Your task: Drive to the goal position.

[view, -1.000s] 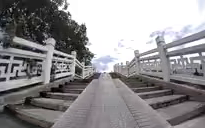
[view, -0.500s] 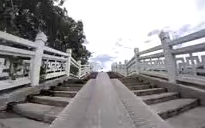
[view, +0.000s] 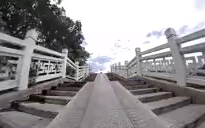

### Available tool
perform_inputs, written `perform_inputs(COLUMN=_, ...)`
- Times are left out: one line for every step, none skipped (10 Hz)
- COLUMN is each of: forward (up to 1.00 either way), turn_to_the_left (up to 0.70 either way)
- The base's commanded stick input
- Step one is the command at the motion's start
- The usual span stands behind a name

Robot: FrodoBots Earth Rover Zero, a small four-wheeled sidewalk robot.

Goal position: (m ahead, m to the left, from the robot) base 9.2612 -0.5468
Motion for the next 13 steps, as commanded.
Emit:
perform_inputs(forward=0.7, turn_to_the_left=0.0)
perform_inputs(forward=0.7, turn_to_the_left=0.03)
perform_inputs(forward=0.7, turn_to_the_left=0.14)
perform_inputs(forward=0.7, turn_to_the_left=0.14)
perform_inputs(forward=0.7, turn_to_the_left=0.1)
perform_inputs(forward=0.7, turn_to_the_left=0.01)
perform_inputs(forward=0.7, turn_to_the_left=0.0)
perform_inputs(forward=0.7, turn_to_the_left=0.0)
perform_inputs(forward=0.7, turn_to_the_left=0.0)
perform_inputs(forward=0.7, turn_to_the_left=0.0)
perform_inputs(forward=0.7, turn_to_the_left=0.0)
perform_inputs(forward=0.7, turn_to_the_left=0.0)
perform_inputs(forward=0.7, turn_to_the_left=0.0)
